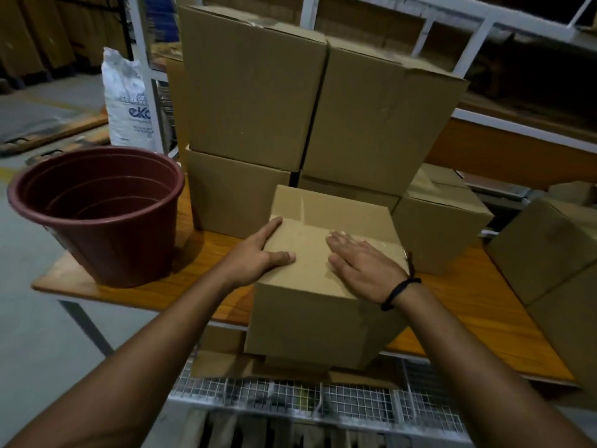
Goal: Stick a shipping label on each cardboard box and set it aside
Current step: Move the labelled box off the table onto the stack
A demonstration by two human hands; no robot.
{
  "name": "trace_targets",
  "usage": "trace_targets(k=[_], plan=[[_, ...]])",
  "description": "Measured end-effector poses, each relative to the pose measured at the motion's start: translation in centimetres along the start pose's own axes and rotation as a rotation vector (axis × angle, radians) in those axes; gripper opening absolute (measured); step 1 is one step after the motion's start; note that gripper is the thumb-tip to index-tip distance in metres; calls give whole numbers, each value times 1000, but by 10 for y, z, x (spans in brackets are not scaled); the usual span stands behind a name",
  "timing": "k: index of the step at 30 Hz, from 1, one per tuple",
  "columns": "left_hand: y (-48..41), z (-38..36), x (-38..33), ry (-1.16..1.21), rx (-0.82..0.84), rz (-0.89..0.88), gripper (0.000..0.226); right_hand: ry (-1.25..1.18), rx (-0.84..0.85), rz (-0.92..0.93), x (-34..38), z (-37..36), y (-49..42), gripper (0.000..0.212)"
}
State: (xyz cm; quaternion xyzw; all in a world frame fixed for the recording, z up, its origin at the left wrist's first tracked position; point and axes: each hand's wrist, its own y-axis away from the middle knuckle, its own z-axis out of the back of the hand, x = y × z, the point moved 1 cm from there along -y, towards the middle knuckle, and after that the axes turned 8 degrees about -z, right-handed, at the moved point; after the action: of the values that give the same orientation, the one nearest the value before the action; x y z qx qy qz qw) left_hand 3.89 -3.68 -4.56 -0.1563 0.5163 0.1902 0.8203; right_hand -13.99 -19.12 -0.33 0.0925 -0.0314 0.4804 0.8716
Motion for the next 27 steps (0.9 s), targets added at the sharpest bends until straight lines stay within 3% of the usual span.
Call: trace_targets(k=[5,10,14,16,21,24,27], plan=[[0,-2,-4,20,-13,8,83,20,-30,-169,-21,12,-4,58],[3,-1,-6,-7,-24,20,79,-27,-16,74,13,-6,16,55],[3,-2,-10,-5,-24,32,77,9,-54,-156,-28,7,13,57],[3,-2,-12,-18,-21,42,77,4,-54,-156,-18,6,12,59],[6,2,-18,-141,-24,73,80,-34,-42,77,13,-5,25,56],[8,3,-25,-234,-26,79,72,-109,-70,-28,-25,3,35,57],[13,1,-39,-495,-90,46,59,-206,-147,-151,-56,-1,49,76]])
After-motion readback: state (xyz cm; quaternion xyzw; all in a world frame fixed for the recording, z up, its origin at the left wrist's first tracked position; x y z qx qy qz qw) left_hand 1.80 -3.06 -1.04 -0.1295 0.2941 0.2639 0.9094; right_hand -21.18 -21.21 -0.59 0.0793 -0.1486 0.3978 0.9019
